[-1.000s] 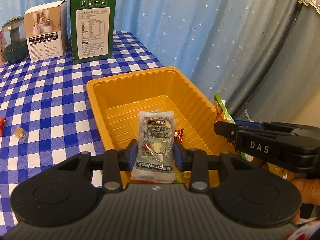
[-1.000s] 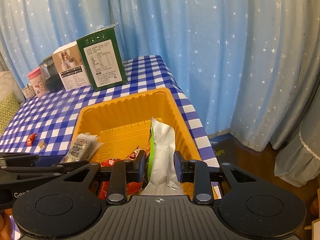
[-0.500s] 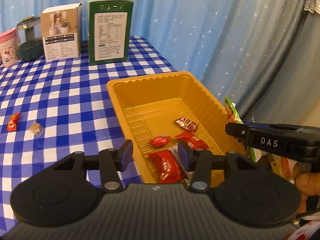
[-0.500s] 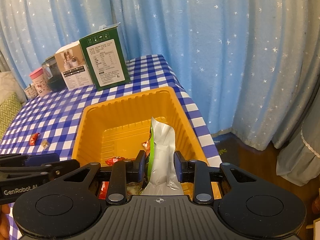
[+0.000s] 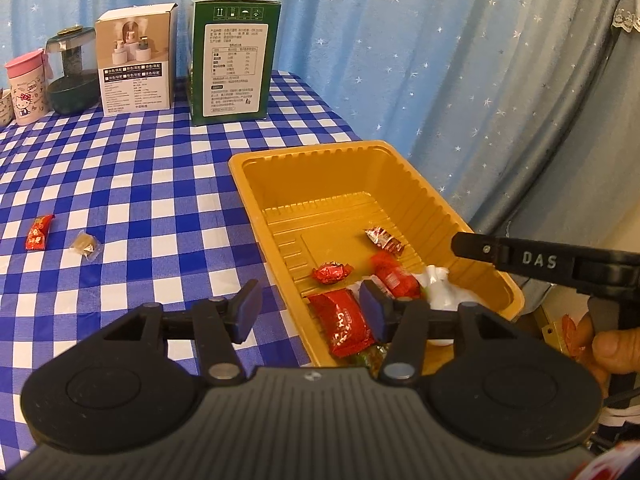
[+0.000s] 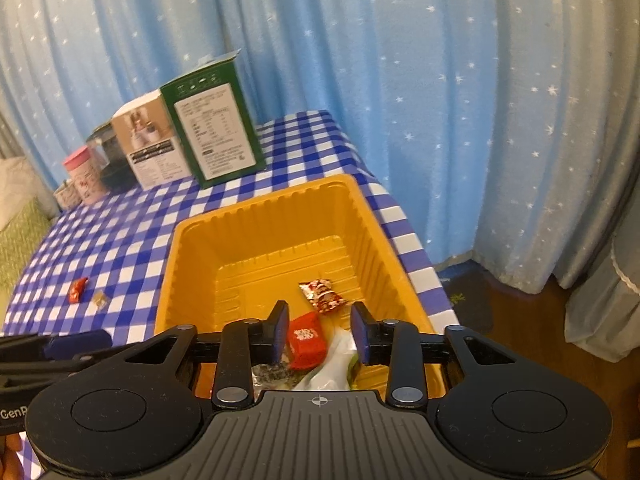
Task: Organize snacks
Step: 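Open the right tool to drop the snack bag while the left tool releases the nut packet, then withdraw both open tools from the tray toward the remaining loose snacks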
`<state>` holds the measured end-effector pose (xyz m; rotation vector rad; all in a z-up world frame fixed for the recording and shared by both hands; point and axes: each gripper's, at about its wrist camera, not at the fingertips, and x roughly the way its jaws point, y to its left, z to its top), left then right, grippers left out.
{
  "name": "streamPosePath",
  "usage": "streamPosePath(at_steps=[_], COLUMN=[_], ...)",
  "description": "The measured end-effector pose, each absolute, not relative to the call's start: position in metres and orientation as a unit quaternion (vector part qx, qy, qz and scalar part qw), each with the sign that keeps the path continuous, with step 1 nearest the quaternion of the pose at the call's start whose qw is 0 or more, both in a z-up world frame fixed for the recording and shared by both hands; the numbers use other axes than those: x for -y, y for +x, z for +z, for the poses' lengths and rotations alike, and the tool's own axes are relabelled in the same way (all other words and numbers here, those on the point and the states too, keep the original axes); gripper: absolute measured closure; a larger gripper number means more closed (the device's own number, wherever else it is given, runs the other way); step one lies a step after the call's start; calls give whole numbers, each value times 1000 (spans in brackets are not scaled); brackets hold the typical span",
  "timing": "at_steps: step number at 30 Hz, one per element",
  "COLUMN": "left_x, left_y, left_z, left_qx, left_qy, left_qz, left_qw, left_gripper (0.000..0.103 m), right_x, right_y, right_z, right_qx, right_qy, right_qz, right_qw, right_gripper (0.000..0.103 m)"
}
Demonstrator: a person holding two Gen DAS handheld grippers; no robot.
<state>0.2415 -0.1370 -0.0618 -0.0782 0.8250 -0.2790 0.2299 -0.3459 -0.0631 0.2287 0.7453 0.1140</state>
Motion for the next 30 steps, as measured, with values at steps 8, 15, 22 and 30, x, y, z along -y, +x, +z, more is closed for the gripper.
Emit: streamPosePath(at_steps=[8, 15, 22, 30], left_x=[130, 123, 109, 94], left_y=[225, 203, 176, 147], left_z=[-58, -49, -37, -28], left_qx=[-400, -400, -397, -392], left_qy=[-40, -35, -42, -38], left_qz=[-131, -125, -113, -108], left_qw=[906, 907, 910, 913], left_gripper=[49, 48, 45, 43], right_x=[354, 344, 325, 305], right_y=[201, 167, 140, 114], right_z=[-60, -51, -43, -37], right_qx=[-362, -362, -362, -363], right_qy=[137, 147, 147, 146], right_qz=[36, 31, 42, 51], right_qw=[921, 920, 920, 919], right_gripper=[59, 57, 56, 54])
